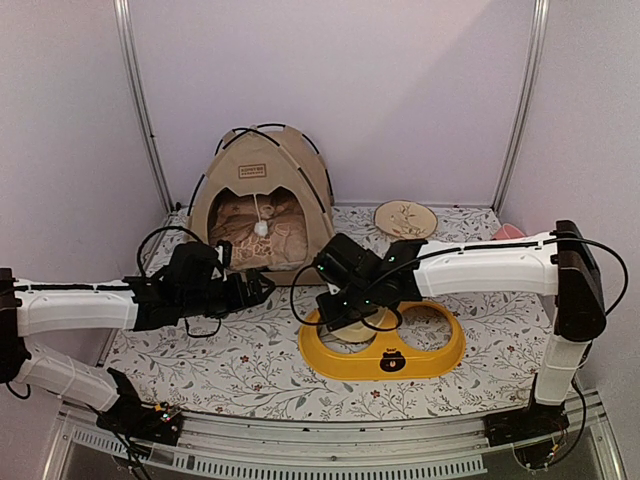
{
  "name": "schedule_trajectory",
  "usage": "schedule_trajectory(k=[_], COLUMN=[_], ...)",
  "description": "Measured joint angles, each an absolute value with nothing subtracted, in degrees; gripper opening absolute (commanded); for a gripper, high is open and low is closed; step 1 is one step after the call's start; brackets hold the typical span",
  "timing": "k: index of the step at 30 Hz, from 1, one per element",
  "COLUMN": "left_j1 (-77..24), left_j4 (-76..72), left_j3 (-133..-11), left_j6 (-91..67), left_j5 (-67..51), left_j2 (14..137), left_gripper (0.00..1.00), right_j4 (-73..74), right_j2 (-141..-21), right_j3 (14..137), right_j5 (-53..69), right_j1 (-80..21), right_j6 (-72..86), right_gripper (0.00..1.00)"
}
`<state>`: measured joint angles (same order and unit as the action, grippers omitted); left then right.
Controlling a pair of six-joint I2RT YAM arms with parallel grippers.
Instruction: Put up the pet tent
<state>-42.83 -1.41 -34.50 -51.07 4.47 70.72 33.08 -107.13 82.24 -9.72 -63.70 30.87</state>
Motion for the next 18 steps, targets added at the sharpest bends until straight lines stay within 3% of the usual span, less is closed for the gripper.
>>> schedule_trajectory(k=[12, 16, 18], left_j1=[-42.7, -42.7, -42.7], left_j4=[-2.3, -2.4, -2.4], left_j3=[-34.3, -34.3, -34.3], left_j6=[-51.3, -51.3, -51.3], left_j5=[3.6, 3.4, 3.4], left_j2=[70.8, 70.8, 70.8], left_gripper=[0.99, 1.0, 0.99], right_j4=[33.1, 33.7, 33.8], right_j2=[-108.7, -109.5, -109.5], right_j3=[82.2, 82.2, 82.2], right_j5=[-9.0, -9.4, -9.9], right_j1=[-67.4, -67.9, -67.9], right_j6=[32.4, 33.6, 34.2], right_gripper=[0.01, 0.17, 0.29])
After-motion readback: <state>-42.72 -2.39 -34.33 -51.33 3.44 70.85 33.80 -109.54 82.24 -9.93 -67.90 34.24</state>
